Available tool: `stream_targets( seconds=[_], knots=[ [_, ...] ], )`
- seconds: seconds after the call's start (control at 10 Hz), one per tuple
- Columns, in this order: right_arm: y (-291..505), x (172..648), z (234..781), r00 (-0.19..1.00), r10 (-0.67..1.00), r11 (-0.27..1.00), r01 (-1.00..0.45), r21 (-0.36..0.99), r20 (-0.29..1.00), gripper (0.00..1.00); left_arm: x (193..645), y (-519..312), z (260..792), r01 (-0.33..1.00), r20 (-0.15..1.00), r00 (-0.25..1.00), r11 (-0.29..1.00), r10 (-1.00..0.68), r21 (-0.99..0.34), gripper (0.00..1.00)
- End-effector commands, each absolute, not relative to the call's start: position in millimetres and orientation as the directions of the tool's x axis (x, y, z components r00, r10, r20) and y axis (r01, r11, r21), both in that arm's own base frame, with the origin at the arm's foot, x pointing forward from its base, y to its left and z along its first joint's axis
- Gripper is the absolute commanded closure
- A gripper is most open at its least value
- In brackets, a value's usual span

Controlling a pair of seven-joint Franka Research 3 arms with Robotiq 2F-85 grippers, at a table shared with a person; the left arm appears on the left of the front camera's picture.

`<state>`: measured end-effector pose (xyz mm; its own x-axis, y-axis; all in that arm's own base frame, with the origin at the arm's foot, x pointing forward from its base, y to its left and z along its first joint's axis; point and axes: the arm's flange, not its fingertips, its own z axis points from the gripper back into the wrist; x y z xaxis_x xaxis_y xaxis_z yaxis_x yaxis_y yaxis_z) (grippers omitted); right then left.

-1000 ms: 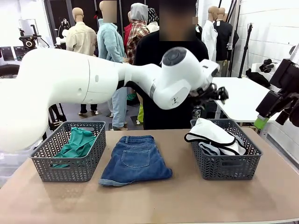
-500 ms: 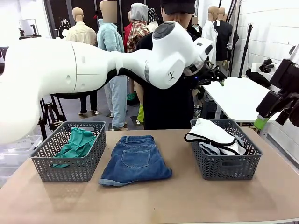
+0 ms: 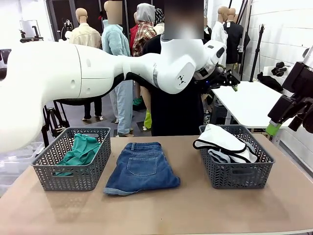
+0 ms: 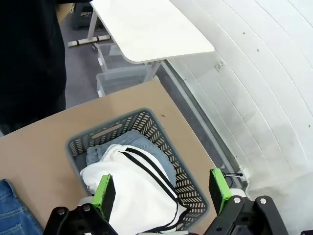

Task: Sort the tops and bottoms.
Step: Sort the clothes according to human instructions.

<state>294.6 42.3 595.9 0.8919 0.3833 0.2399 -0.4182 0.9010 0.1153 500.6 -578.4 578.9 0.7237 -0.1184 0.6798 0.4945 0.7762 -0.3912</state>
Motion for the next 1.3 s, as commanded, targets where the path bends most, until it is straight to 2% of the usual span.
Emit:
stream_targets(
  seconds=[0.0, 1.2],
  knots=[
    [42.9, 296.9, 597.0, 0.893, 0.381, 0.9, -0.417, 0.123, 0.241, 0.0, 500.4, -576.0, 579.0, 0.476, 0.693, 0.715, 0.792, -0.095, -0.383, 0.0],
    [42.9, 296.9, 597.0, 0.893, 0.381, 0.9, -0.417, 0.123, 0.241, 0.0, 500.4, -576.0, 579.0, 0.476, 0.693, 0.715, 0.792, -0.095, -0.383, 0.0]
  ],
)
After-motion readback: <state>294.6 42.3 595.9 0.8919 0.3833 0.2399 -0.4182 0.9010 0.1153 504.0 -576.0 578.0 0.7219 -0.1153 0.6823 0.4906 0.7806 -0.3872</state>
